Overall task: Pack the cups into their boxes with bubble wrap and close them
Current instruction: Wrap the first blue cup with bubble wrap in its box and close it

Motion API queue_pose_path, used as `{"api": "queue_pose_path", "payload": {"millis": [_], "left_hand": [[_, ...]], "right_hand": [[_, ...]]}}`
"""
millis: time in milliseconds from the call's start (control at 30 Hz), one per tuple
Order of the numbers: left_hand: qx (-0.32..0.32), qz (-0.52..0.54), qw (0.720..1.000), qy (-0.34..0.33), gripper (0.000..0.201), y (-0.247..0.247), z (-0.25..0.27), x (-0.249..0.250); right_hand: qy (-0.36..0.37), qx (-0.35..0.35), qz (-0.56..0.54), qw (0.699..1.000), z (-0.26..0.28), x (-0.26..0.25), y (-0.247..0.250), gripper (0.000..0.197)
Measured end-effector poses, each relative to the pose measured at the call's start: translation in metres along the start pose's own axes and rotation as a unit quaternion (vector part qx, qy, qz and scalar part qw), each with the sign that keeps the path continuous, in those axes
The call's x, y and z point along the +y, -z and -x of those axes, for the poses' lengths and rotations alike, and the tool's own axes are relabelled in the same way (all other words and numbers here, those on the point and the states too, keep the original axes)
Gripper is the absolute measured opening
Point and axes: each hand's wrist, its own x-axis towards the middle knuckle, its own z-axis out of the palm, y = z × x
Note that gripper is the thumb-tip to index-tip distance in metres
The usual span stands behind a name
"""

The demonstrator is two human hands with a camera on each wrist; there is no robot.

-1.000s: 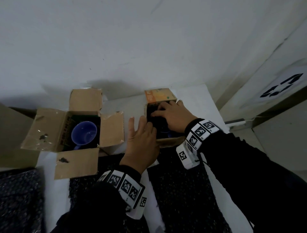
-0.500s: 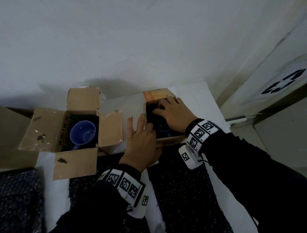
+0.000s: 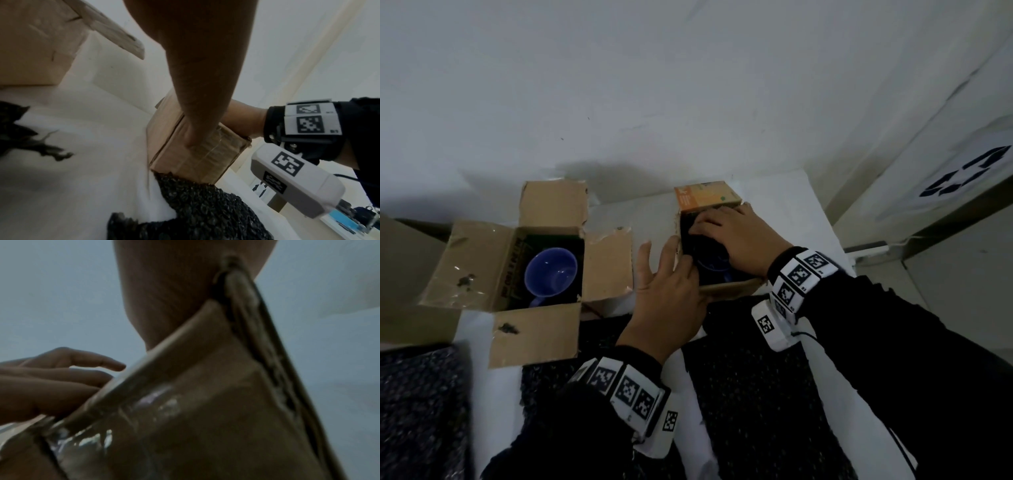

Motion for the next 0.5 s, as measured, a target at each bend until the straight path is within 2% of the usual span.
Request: {"api": "queue_pose_path", "payload": {"millis": [100, 167, 267, 367, 433, 500], "left_hand": [[-0.021, -0.046, 0.999, -0.002, 0.053, 0.003, -0.002, 0.004], [-0.025, -0.047, 0.999, -0.01, 0.054, 0.006, -0.007, 0.005], [-0.005, -0.033, 0.999, -0.03, 0.045, 0.006, -0.011, -0.001], [0.011, 0.003, 0.999, -0.053, 0.036, -0.006, -0.009, -0.007], [0.03, 0.033, 0.997, -0.056, 0.037, -0.013, -0.006, -0.008], [0.052, 0.07, 0.995, -0.044, 0.039, -0.015, -0.005, -0.009]], "right_hand": [[-0.003, -0.06, 0.073, 0.996, -0.008, -0.004, -0.001, 0.045], [-0.008, -0.071, 0.071, 0.995, -0.012, -0.006, 0.002, 0.044], [-0.042, -0.009, 0.084, 0.996, -0.008, -0.002, 0.004, 0.035], [-0.067, -0.01, 0.102, 0.992, 0.001, 0.001, -0.002, 0.039], [-0.074, 0.006, 0.093, 0.993, 0.005, 0.002, -0.002, 0.04], [-0.099, 0.062, 0.116, 0.986, 0.012, 0.006, 0.003, 0.033]]}}
